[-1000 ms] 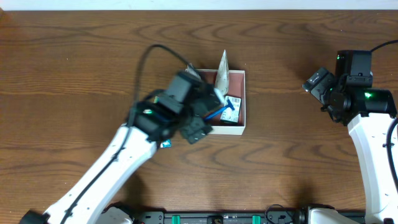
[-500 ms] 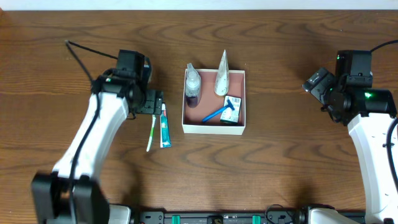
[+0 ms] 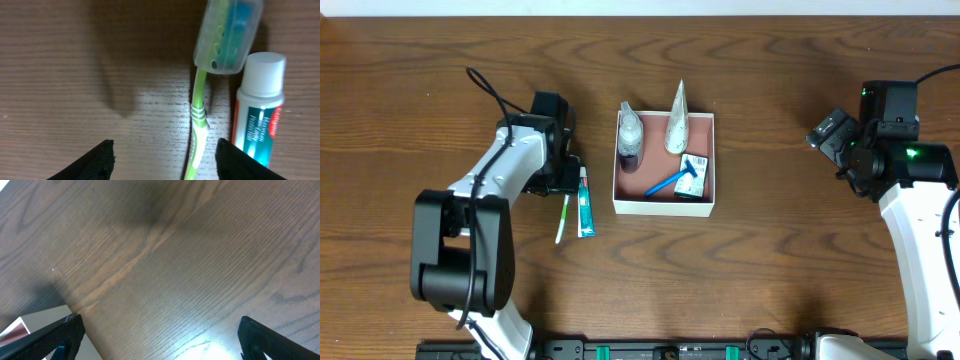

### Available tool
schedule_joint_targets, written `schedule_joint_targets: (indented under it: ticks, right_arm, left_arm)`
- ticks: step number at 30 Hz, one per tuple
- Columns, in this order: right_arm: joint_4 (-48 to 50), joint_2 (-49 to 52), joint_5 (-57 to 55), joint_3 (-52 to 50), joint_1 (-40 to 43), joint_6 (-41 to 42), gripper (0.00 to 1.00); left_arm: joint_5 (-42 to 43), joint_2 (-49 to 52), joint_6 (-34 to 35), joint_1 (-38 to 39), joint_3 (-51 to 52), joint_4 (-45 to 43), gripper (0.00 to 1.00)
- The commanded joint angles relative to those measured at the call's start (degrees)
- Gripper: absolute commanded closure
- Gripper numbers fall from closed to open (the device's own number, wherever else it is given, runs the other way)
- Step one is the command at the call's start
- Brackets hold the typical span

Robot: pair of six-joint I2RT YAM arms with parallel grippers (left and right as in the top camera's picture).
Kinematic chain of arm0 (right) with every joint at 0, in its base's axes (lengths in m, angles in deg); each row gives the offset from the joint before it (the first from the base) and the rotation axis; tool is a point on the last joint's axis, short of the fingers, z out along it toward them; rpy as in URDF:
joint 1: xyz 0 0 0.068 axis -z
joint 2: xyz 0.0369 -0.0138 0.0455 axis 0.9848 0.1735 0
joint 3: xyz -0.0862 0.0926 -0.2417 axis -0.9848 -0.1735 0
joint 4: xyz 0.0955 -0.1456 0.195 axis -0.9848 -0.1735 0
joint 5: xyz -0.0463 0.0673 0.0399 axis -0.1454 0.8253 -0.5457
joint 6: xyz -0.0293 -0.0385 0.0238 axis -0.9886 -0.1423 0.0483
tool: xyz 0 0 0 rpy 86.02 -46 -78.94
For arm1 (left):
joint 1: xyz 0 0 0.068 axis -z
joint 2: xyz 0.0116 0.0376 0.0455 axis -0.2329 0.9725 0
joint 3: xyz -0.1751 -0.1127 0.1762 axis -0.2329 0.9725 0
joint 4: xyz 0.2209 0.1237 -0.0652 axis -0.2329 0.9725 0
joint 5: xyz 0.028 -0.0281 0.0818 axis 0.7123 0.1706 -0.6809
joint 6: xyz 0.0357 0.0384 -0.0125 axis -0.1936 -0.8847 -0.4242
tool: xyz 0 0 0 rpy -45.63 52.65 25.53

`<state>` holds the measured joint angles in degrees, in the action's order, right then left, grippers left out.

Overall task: Pack container
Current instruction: 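Grasp the green toothbrush with the left gripper and lift, then carry the toothbrush over the box and open the left gripper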

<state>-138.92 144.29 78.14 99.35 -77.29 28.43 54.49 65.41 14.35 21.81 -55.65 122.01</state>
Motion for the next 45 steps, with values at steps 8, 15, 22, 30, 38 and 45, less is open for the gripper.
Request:
schedule_joint_targets:
  ticks: [8, 15, 22, 30, 38, 45]
  right_arm:
    - [-0.04, 0.15, -0.22, 0.44, 0.28, -0.76, 0.01]
    - [-0.04, 0.15, -0.22, 0.44, 0.28, -0.76, 0.01]
    - [-0.04, 0.15, -0.22, 0.46, 0.28, -0.76, 0.01]
    - [-0.04, 0.15, -0.22, 0.44, 0.28, -0.76, 0.01]
    - [-0.04, 0.15, -0.22, 0.44, 0.26, -0.76, 0.01]
    - [-0.04, 0.15, -0.22, 0.44, 0.28, -0.74, 0.01]
  left_arm:
    - [1.05, 2.6, 0.5, -0.28, 0.48, -0.22, 0.37]
    - [2.25, 3.19, 0.48, -0.28, 0.83, -1.68, 0.47]
    - [2.23, 4.37, 0.26, -0.24, 1.81, -3.08, 0.53]
    - [2.23, 4.31, 0.26, -0.24, 1.81, -2.23, 0.87]
    - [-0.09, 1.09, -0.11, -0.24, 0.66, 3.15, 0.94]
    - [-0.55, -8.81, -0.07, -0.22, -5.4, 10.62, 0.94]
